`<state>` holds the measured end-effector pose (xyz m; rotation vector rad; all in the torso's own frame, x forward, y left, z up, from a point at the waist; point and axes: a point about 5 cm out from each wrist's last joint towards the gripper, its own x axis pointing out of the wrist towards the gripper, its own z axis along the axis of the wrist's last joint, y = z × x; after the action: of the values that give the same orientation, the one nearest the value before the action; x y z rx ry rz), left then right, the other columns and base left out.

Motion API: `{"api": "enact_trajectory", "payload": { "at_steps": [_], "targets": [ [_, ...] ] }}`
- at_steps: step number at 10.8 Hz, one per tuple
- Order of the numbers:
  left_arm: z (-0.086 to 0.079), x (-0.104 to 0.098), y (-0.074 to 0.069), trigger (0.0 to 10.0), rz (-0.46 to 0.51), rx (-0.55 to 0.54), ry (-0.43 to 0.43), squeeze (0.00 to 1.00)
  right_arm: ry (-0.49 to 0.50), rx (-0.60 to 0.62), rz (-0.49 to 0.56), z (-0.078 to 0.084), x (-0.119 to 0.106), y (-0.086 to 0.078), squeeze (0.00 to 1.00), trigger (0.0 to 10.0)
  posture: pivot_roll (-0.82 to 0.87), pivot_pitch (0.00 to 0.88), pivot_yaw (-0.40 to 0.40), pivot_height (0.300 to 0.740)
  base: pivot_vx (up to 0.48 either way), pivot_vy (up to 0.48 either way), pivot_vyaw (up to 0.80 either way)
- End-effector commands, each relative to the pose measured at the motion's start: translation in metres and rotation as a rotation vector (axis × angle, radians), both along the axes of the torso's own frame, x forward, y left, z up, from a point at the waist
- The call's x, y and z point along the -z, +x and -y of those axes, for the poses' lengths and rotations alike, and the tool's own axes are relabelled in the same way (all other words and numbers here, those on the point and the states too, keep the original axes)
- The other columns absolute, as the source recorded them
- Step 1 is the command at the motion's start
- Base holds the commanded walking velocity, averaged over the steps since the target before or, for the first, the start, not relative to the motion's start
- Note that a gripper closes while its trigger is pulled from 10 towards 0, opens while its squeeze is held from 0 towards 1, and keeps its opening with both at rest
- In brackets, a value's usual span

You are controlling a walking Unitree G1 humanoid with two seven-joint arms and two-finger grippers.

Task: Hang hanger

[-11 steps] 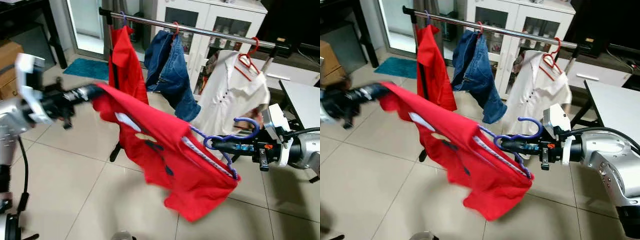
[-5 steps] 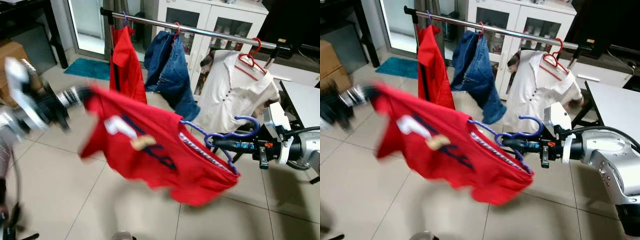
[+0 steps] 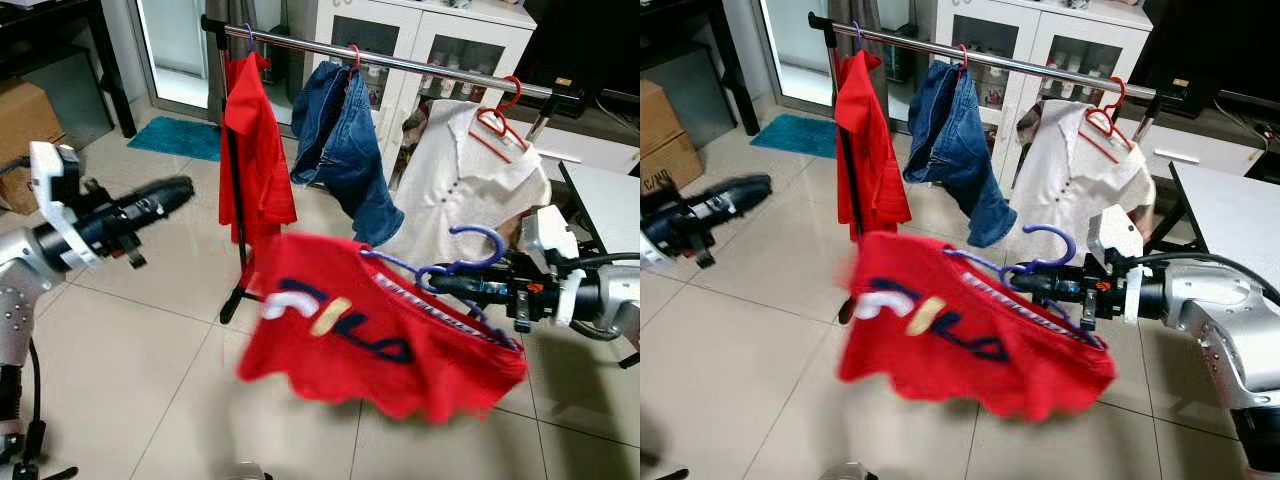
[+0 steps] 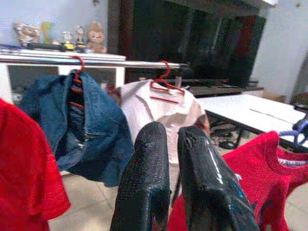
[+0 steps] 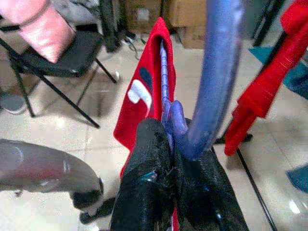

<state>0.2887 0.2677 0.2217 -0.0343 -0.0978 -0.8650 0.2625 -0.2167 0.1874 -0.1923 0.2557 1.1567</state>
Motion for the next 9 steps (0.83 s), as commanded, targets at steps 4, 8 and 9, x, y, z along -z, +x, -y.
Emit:
{"api": "enact_trajectory", "payload": {
  "at_steps": [4,8,9],
  "targets": [
    [0.037,0.024,0.006,10.0,0.039,-0.341,0.172,0.00,-0.079,0.524,-0.041,0.004,0.047,0.020,0.00,10.0,0.10,0.000,-0.051,0.740,0.000,0.000,0.00],
    [0.086,0.053,-0.001,10.0,0.066,-0.655,0.256,0.00,0.036,0.950,-0.117,-0.028,0.087,0.004,0.00,10.0,0.10,0.000,-0.036,0.740,0.000,0.000,0.00],
    [0.090,0.061,-0.002,10.0,0.017,-0.701,0.267,0.00,0.065,1.021,-0.111,-0.033,0.090,0.002,0.00,10.0,0.10,0.000,-0.033,0.740,0.000,0.000,0.00]
  ]
}}
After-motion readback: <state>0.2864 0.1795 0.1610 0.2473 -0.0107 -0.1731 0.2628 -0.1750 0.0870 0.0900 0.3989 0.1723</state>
